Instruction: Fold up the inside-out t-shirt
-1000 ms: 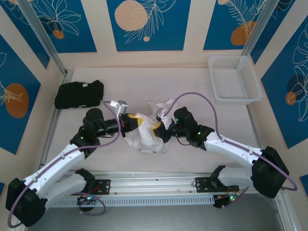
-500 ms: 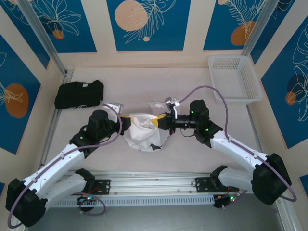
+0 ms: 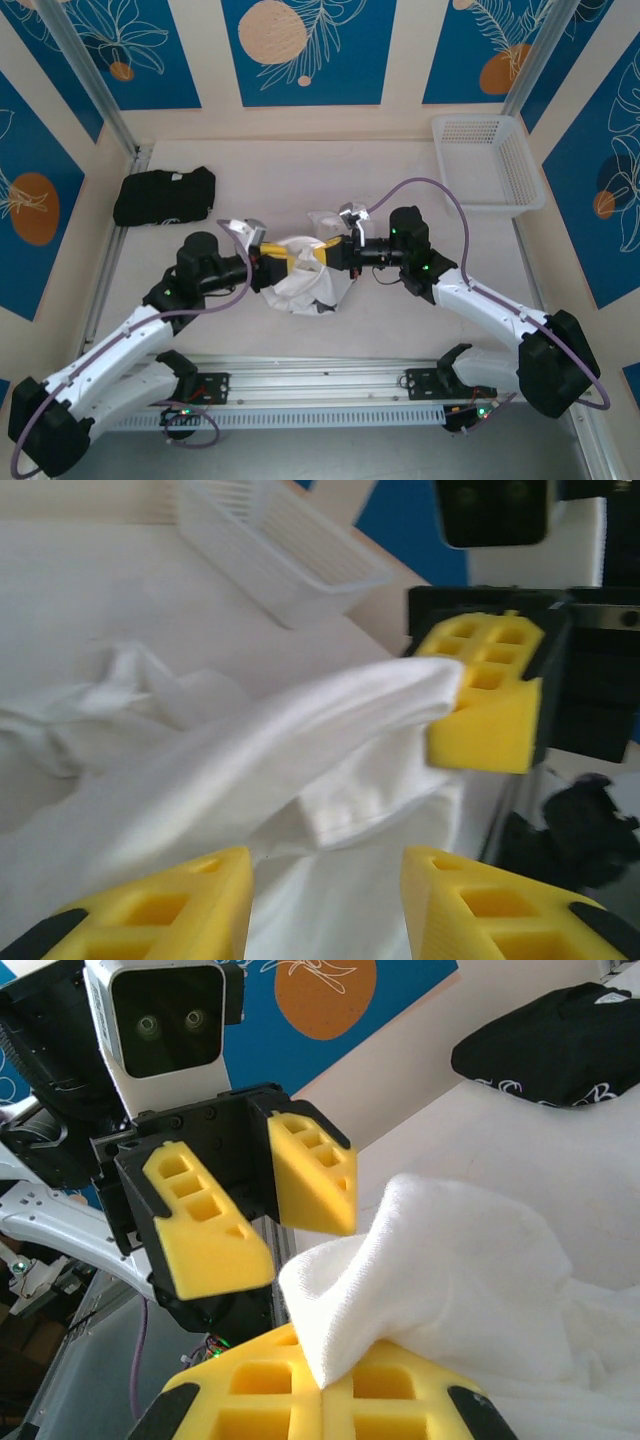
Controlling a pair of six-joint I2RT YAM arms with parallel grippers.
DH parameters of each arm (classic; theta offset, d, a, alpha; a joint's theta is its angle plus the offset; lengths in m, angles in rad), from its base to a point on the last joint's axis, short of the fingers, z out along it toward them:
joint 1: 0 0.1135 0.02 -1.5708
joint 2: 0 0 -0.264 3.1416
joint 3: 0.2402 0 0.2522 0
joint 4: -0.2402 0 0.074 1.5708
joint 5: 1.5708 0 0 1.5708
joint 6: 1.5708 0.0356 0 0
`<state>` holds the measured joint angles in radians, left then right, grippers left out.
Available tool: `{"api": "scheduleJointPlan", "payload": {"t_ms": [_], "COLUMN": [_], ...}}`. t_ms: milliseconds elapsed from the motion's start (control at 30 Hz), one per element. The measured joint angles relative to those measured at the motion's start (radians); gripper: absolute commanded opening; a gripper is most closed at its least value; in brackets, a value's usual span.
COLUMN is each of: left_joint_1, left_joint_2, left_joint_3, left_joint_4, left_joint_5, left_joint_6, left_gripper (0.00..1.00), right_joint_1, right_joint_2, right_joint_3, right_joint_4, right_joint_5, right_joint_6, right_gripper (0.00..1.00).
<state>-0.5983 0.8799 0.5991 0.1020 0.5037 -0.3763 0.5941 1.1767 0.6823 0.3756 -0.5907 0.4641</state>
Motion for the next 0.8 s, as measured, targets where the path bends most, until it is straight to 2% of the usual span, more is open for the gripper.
{"api": "scheduleJointPlan", "payload": {"t_ms": [133,300,500,600,700,800], "left_joint_1": [-0.001,-0.001,-0.001,-0.002,-0.002,-0.003], "left_joint_2": [0.099,0.170,0.192,0.193,0.192,0.175], "left_joint_3": [0.003,0.021,0.026,0.031,0.037,0.048], "left_joint_4": [0.066,0.078,0.122,0.137,0.143,0.126], "left_joint_5": [0.084,0.109,0.127,0.134,0.144,0.143], "left_joint_6": [-0.026,-0.036,-0.047,-0.056,-0.065,-0.063], "left_gripper": [0.44,0.42,0.24,0.03,0.00,0.00], "right_joint_1": [0.000,-0.002,-0.006,-0.006,-0.005,0.017], "right_joint_2": [0.000,0.000,-0.002,-0.003,-0.021,-0.044], "right_joint_3": [0.000,0.000,0.000,0.000,0.001,0.027], "right_joint_4": [-0.003,-0.003,-0.006,-0.018,-0.058,-0.161], "right_joint_5": [0.004,0.008,0.008,0.013,0.051,0.170], "right_joint_6": [0.000,0.000,0.000,0.000,-0.007,-0.027], "right_gripper": [0.00,0.00,0.00,0.00,0.03,0.17]}}
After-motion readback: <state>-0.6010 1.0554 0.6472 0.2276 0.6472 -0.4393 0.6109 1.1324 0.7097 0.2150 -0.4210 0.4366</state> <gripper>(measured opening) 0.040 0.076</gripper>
